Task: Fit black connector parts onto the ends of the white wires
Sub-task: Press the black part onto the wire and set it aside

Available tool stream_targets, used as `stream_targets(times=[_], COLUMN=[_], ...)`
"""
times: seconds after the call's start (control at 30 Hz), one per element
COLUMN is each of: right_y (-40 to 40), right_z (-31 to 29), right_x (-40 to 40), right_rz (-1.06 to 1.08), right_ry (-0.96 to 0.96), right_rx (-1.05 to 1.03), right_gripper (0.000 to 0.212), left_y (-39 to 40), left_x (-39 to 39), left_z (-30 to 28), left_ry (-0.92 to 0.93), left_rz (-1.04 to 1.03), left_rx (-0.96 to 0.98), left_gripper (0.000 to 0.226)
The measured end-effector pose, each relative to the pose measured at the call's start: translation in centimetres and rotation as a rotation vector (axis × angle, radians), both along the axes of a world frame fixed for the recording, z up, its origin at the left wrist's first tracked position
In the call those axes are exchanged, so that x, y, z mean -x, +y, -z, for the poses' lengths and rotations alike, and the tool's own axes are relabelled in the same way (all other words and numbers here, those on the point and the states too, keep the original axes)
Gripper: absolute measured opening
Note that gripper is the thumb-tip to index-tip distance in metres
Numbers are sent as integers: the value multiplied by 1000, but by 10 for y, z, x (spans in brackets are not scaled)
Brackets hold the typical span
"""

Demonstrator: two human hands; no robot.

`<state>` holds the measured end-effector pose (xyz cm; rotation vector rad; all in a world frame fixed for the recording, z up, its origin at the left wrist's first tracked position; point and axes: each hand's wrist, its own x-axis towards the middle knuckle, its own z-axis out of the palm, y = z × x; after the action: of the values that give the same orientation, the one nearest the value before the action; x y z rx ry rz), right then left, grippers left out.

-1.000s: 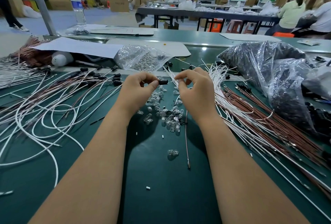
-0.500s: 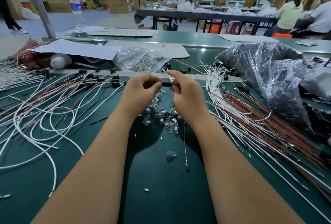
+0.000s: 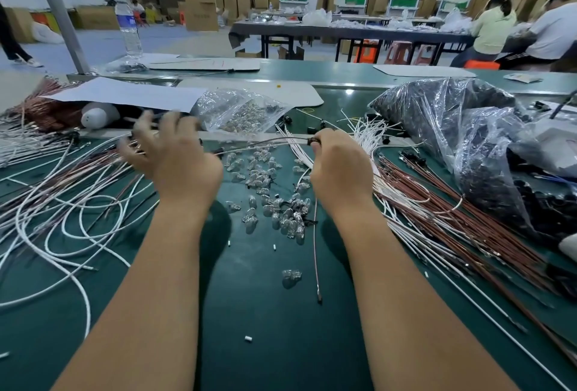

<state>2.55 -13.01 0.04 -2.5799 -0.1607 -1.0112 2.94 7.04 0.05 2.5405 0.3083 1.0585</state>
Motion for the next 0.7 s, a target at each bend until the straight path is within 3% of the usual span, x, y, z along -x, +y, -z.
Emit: stream_targets(times=[0.1, 0.17, 0.3, 0.43, 0.5, 0.57, 0.7], right_y=[14, 18, 17, 0, -3, 4, 18], right_z=[-3, -3, -1, -2, -1, 0, 2], right_x=[4, 7, 5, 2, 2, 1, 3], right_rz=[-201, -292, -190, 2, 21, -43, -216], right_ry=[6, 12, -19, -49, -27, 3, 52], right_rx=[-10, -15, 92, -48, -41, -12, 32], right_gripper=[16, 17, 17, 14, 15, 16, 19], left_y=[-29, -40, -29, -6, -5, -14, -41], left_x=[4, 5, 1, -5, -4, -2, 2], left_z=[-7, -8, -6, 0, 3, 3, -1], left_ry=[-75, -38, -31, 40, 112, 61, -29], left_rz=[585, 750, 612, 123, 2, 95, 658], left_rx=[-57, -18, 12, -94, -64, -71, -93], left_gripper=[42, 28, 11, 16, 16, 24, 24])
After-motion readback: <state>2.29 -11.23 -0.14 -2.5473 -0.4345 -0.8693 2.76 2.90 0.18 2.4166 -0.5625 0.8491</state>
